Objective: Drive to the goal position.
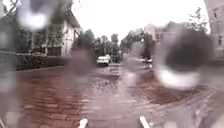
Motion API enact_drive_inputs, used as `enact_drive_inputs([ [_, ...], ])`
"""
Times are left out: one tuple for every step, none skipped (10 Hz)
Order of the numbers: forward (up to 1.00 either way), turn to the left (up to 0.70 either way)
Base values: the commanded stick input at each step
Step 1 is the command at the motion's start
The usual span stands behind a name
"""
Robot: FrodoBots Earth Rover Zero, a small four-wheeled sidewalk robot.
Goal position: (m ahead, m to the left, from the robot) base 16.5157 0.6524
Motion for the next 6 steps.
enact_drive_inputs([
  [0.7,0.0],
  [0.7,0.0],
  [0.7,0.0],
  [0.7,0.0],
  [0.7,0.0],
  [0.7,0.0],
])
